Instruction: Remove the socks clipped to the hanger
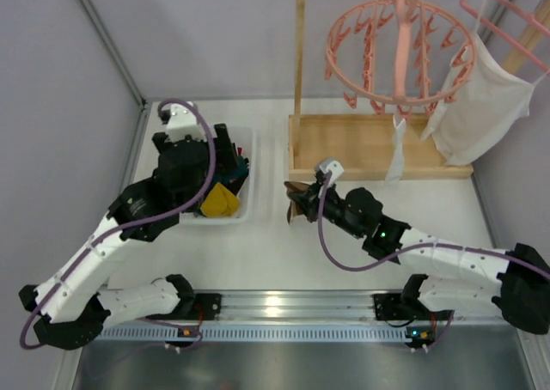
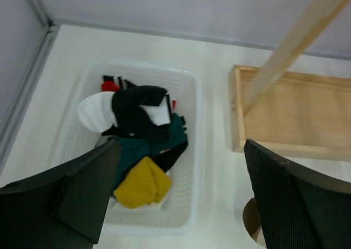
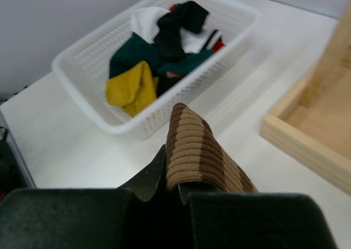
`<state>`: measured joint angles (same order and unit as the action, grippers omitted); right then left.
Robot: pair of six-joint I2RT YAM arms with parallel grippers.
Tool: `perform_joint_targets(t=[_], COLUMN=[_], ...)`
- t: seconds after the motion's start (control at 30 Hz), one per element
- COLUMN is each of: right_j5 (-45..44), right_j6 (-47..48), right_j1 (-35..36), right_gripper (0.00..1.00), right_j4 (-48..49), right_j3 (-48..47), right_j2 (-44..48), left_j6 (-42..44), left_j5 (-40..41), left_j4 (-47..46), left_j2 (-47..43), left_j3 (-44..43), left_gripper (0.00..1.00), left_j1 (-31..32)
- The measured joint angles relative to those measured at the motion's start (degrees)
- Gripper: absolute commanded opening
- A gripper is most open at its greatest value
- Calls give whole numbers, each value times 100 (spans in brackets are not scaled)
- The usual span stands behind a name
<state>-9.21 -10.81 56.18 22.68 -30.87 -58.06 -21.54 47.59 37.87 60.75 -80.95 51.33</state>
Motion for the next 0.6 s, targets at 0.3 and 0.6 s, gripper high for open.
perform_joint_targets(t=[0.3, 0.6], right_j5=[1823, 2730], right_j6=[315, 603], right_j1=[-15, -133], right_gripper=[0, 0], right_j4=[413, -170], right_j3=[-2736, -6728], right_j2=[-2999, -6347], left_j6=[-603, -407], left_j5=[378, 826], left_j4=[1567, 1937], left_j2=[-1110, -2079], left_j3=[275, 55], left_gripper=[98, 98], left_j1=[-737, -750])
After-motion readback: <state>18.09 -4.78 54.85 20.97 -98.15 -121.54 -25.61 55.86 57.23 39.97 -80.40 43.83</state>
